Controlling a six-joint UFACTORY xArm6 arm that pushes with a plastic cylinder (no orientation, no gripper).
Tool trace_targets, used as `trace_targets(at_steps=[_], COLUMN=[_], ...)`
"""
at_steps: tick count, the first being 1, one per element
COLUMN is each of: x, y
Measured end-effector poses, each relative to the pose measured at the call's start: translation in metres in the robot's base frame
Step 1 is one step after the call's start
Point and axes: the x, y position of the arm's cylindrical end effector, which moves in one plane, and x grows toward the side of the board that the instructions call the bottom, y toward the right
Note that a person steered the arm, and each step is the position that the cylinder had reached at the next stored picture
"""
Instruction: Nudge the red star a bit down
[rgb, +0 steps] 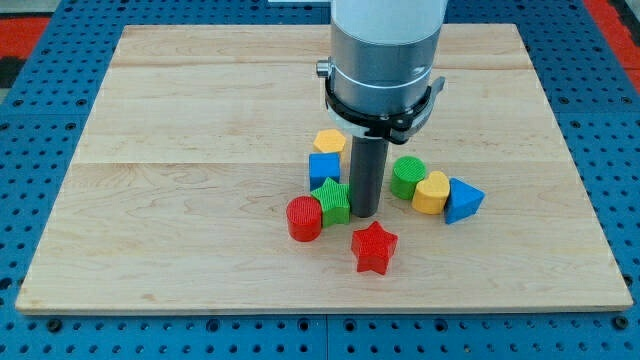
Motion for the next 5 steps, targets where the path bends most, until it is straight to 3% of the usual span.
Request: trace_targets(at_steps=[3, 5], x=[0.032, 0.010], y=[0.016, 0.020])
